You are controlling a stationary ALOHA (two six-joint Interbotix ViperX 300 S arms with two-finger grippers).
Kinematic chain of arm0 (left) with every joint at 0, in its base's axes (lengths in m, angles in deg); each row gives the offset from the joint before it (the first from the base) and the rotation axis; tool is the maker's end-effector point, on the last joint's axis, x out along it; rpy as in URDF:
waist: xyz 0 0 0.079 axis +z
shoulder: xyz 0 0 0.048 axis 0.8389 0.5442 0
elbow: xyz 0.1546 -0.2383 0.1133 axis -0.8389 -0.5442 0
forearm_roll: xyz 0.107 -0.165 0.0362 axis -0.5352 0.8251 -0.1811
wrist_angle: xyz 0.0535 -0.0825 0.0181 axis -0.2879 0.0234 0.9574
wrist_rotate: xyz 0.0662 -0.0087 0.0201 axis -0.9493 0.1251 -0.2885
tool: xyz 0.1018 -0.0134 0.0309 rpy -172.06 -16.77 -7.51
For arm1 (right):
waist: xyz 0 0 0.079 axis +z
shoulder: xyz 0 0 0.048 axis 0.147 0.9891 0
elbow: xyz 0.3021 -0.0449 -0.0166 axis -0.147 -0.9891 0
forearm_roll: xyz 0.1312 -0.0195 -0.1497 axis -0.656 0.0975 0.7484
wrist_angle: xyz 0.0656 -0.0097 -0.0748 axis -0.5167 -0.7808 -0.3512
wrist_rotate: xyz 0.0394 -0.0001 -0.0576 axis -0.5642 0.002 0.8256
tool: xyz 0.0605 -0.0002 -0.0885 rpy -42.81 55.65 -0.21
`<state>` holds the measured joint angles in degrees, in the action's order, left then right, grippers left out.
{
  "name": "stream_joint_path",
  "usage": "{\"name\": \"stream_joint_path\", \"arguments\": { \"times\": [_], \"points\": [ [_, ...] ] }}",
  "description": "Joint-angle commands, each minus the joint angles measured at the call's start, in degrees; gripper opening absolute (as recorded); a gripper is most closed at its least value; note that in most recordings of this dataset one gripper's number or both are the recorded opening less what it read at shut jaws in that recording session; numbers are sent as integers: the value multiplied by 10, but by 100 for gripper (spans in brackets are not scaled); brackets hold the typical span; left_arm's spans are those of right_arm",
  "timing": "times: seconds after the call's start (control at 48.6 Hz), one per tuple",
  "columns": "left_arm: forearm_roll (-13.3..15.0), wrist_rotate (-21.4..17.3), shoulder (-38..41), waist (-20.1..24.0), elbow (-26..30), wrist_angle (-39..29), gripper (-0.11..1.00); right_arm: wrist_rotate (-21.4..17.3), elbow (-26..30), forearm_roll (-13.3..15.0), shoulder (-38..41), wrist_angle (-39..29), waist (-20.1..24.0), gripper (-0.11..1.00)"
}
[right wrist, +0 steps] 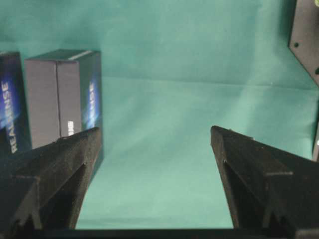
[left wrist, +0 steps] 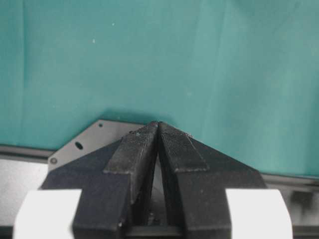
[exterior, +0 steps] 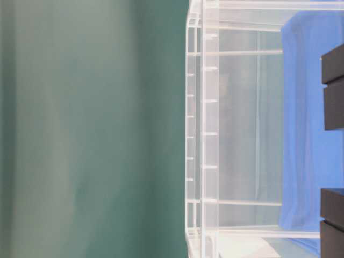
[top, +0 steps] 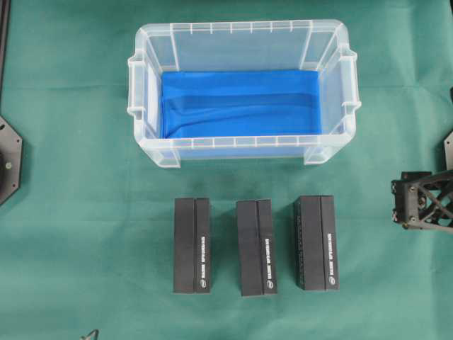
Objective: Take the box out of the case with the right arm.
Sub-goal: 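Open the right gripper and withdraw it to the right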
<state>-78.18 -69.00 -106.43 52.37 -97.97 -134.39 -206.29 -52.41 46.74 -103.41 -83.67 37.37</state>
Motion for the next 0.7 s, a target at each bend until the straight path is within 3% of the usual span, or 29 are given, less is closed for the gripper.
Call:
{"name": "stream_joint_path", "arguments": {
  "times": [0.0, 0.165, 0.679],
  "points": [
    [-2, -1, 3, -1, 5, 2, 2, 4, 4, 4, -11, 2, -14, 87],
    [-2, -1, 2, -1, 5, 2, 2, 59, -7, 5, -28, 9, -62, 87],
    [-2, -2, 2, -1, 6, 2, 2, 343, -22, 3, -59, 76, -322, 87]
  ]
}}
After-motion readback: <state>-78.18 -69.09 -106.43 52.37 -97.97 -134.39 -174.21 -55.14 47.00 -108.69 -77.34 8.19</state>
